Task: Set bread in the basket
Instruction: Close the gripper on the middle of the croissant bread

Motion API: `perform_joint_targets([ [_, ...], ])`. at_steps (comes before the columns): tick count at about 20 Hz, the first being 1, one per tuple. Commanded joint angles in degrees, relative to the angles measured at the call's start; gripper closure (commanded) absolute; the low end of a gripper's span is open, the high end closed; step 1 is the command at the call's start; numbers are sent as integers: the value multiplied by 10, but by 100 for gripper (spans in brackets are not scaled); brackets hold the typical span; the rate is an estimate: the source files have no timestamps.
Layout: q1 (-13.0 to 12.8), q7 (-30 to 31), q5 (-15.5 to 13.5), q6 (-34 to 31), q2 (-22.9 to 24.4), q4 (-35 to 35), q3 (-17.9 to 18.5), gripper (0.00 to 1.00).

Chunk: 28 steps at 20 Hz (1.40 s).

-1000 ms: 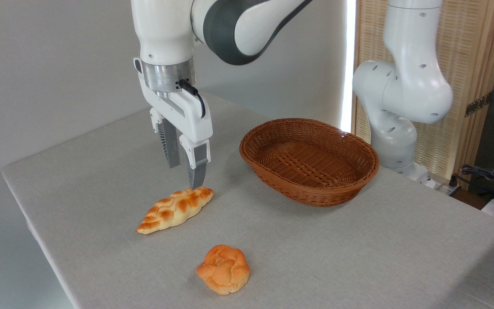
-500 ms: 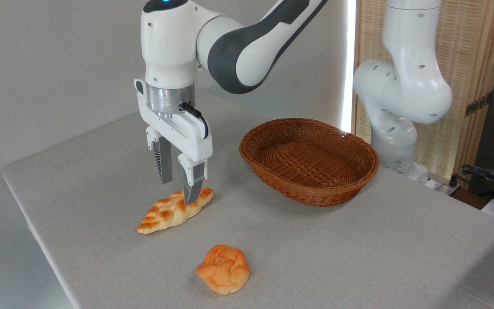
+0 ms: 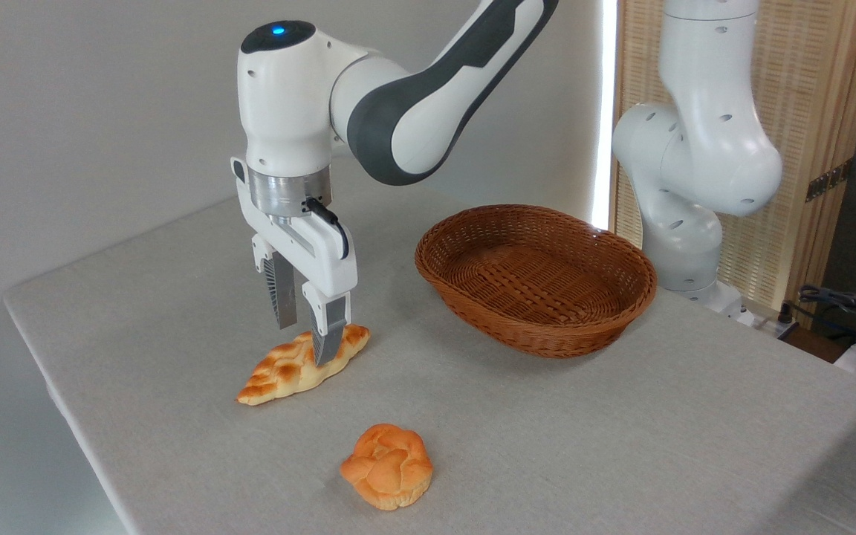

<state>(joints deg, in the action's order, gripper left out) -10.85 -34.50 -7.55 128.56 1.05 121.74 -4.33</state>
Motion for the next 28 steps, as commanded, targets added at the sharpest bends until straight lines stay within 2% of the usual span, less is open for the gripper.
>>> perform_joint_targets([
  [1,-5,7,10,12,1,3,3,0],
  [14,-12,8,10,12,-20,3,-4,1],
  [17,-12,7,11,12,-21,3,-5,13],
  [19,-12,6,24,12,-20,3,-6,43],
  [20,-12,7,36,12,-21,3,-6,52],
  [23,-12,6,40,12,-21,3,-9,56],
  [28,-12,6,40,11,-20,3,-10,56],
])
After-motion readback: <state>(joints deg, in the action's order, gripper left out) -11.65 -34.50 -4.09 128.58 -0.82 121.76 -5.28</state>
